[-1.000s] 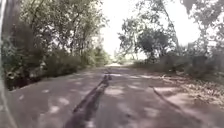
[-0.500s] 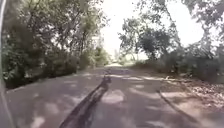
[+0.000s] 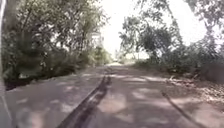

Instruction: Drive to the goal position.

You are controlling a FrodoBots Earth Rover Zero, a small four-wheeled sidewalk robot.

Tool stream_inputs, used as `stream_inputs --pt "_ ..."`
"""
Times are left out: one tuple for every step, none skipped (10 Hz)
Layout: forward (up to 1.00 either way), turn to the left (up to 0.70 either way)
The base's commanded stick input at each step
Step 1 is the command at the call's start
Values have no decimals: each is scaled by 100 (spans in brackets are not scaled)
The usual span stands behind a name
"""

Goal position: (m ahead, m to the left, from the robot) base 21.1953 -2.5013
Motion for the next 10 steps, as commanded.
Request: stream_inputs --pt "70 0" --pt "70 0" --pt "70 0" --pt "70 0" --pt "70 0" --pt "70 0" --pt "70 0" --pt "70 0" --pt "70 0" --pt "70 0"
